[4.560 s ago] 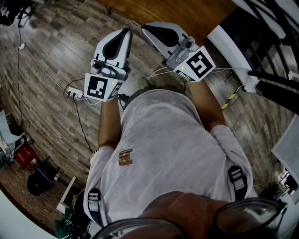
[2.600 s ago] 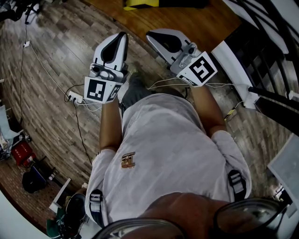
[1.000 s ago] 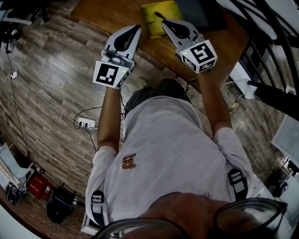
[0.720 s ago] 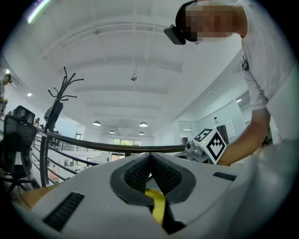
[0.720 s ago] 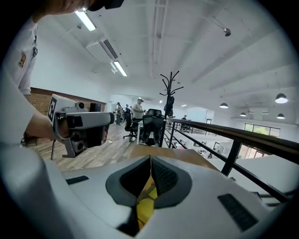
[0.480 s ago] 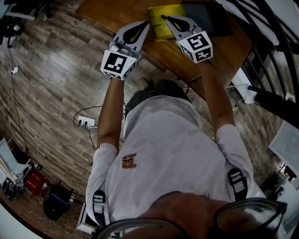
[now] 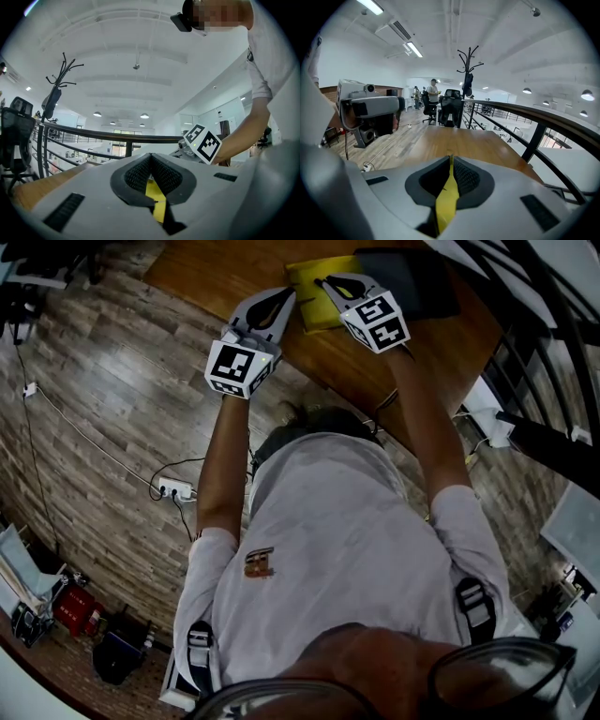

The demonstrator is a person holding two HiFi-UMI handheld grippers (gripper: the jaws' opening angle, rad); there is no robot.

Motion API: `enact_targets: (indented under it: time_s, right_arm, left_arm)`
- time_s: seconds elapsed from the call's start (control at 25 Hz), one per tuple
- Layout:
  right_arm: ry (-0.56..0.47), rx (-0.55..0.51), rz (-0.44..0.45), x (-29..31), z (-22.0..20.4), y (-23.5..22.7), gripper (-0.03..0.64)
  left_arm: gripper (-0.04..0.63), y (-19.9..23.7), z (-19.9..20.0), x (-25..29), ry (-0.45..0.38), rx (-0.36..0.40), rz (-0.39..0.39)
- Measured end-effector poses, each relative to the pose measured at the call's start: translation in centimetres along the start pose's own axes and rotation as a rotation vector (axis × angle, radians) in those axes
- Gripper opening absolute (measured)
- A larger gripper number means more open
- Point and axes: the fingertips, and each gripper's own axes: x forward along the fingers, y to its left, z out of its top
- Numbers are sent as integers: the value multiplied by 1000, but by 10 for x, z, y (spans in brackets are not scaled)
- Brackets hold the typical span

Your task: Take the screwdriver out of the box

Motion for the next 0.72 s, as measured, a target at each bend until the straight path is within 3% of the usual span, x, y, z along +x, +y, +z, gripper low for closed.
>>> enact_targets:
  time_s: [0.36,0.52,0.72]
  right_arm:
    - [114,43,32,30,-30,-17,38]
    - [175,68,43,46,-46,-18,118]
    - [238,78,31,60,-59,-23,118]
  left_arm:
    - [18,11,-12,13,37,-12,7]
    - [19,15,-18,18,51,-16,8]
    - [18,21,-21,22,60,-19,7]
